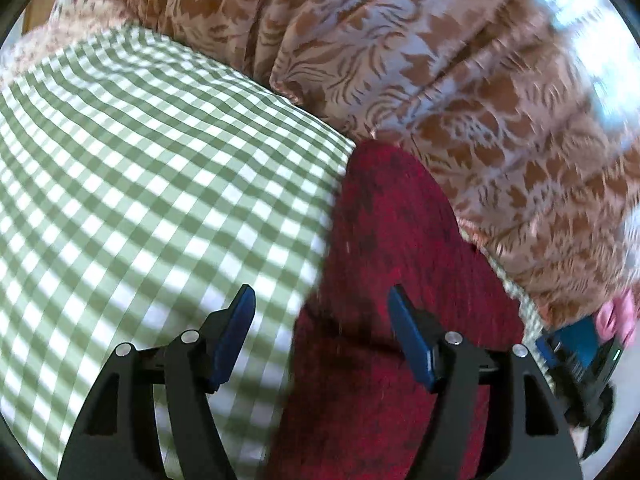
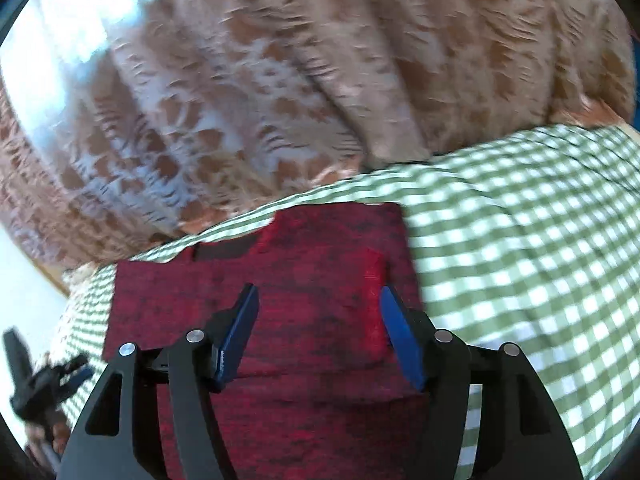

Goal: Fold small clothes
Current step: 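Fold the sweater side over the body with the left gripper and release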

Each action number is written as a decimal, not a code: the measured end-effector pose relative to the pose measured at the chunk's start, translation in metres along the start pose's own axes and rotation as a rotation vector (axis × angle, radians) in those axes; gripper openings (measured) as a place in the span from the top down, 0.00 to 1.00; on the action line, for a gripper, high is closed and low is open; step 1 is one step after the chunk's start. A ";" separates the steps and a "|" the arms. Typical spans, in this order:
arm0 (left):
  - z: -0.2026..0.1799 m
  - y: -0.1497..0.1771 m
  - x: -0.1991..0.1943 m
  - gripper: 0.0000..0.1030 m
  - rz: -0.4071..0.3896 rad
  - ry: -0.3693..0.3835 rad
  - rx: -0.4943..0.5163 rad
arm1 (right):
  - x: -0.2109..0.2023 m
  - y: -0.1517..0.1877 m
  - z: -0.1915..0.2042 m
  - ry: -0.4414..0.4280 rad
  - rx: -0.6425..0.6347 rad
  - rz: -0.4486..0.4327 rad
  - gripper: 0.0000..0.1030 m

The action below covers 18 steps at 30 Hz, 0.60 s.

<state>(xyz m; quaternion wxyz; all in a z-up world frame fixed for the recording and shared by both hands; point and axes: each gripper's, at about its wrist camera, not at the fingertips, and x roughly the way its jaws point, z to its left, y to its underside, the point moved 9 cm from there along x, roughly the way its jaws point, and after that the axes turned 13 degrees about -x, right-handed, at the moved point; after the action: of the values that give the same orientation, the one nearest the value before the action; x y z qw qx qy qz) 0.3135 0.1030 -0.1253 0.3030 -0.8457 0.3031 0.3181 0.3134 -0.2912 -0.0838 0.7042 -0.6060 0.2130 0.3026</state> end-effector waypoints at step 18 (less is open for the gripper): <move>-0.068 -0.044 0.078 0.74 0.015 0.027 0.154 | 0.072 0.033 0.011 0.092 -0.140 0.074 0.32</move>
<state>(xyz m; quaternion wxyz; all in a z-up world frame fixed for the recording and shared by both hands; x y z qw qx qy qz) 0.4168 0.0580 -0.1252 0.3609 -0.8218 0.3369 0.2845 0.3417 -0.2656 -0.1539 0.6378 -0.6587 0.2458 0.3145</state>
